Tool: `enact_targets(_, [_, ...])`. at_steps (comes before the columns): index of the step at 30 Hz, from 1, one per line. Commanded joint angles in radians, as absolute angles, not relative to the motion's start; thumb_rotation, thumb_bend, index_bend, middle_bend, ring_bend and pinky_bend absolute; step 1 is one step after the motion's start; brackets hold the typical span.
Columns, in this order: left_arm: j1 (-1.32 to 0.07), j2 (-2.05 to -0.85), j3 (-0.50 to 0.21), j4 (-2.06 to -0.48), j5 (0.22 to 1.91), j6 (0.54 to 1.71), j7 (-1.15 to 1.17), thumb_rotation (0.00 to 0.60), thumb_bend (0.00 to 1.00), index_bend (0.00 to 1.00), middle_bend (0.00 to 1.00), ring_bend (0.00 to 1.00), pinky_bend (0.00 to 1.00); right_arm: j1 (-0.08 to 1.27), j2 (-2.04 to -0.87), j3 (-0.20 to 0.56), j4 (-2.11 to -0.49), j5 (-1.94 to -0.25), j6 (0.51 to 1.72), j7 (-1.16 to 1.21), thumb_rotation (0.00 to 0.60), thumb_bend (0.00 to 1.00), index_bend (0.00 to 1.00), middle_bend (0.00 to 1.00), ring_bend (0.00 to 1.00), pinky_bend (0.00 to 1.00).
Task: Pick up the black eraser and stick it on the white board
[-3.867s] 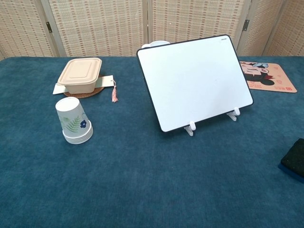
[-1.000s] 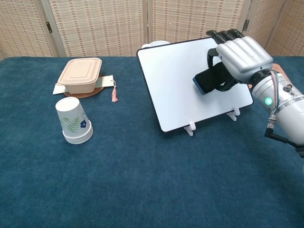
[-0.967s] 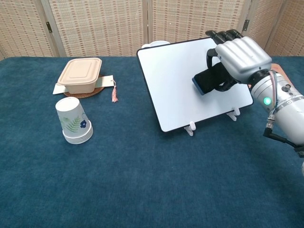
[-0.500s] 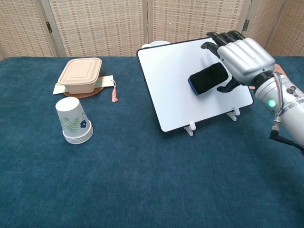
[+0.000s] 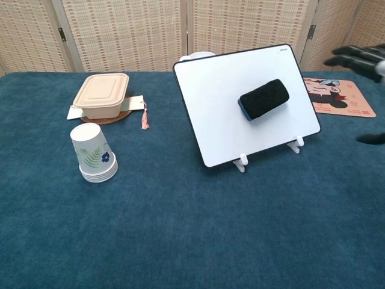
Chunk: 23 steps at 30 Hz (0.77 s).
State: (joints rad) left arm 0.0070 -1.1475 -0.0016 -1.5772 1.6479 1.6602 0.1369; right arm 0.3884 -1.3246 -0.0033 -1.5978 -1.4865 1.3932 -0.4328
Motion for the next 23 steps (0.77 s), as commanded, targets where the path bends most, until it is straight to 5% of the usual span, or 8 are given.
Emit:
enact_targets(1, [0.01,-1.149,-0.003,-1.577,1.65,1.668,0.137,0.6,0.24,0.09,0.16,0.1,0.0,0.246,-1.154,-0.126,-1.767,-1.475,1.435,-0.435,0.6,0.19,0.02,0.0,0.0,0.0])
enact_targets(10, [0.014,-1.15,-0.003,-1.57,1.662,1.681,0.132,0.6,0.24,0.09,0.16,0.1,0.0,0.154,-1.185,-0.114,-1.657,-1.531,1.542,-0.295,0.6,0.19,0.02,0.0,0.0,0.0])
enact_targets(23, [0.014,-1.158,-0.004,-1.575,1.653,1.669,0.157,0.6,0.24,0.09,0.16,0.1,0.0,0.136,-1.175,-0.091,-1.603,-1.557,1.511,-0.195,0.6,0.19,0.02,0.0,0.0,0.0])
